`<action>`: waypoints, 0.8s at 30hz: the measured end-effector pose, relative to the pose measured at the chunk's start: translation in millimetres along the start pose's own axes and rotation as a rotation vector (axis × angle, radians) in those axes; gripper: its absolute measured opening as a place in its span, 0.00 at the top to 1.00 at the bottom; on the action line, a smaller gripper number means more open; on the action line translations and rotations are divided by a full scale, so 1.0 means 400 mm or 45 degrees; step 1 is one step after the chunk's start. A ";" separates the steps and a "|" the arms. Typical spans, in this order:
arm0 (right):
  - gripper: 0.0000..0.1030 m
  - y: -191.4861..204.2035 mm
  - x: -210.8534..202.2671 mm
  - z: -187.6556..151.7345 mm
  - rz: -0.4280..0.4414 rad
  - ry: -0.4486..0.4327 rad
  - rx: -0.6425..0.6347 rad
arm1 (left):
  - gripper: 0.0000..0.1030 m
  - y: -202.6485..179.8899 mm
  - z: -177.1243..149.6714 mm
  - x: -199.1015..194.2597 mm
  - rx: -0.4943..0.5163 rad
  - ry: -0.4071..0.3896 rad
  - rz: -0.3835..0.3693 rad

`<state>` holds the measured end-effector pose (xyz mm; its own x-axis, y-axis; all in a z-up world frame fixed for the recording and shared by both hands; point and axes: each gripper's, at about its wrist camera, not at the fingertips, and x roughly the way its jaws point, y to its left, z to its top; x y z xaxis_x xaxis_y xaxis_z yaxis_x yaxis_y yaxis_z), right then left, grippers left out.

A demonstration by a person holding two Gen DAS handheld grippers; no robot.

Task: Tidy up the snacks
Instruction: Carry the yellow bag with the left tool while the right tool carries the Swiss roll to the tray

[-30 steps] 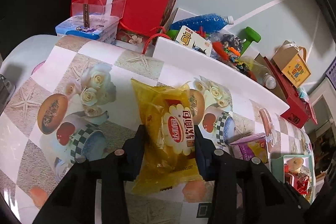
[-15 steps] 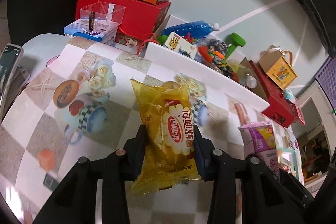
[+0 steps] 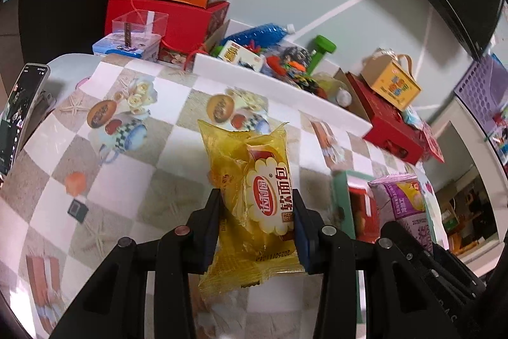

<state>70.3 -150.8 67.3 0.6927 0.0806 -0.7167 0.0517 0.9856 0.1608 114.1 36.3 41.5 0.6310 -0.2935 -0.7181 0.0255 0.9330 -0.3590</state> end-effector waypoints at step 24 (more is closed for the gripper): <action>0.58 -0.364 -0.106 -0.040 -0.239 -0.060 0.356 | 0.59 -0.342 -0.155 0.068 0.431 0.152 -0.212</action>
<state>21.8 -295.4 63.4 0.6844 -0.1120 -0.7205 0.3723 0.9033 0.2132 79.6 -112.4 34.1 0.5025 -0.4500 -0.7382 0.3865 0.8807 -0.2738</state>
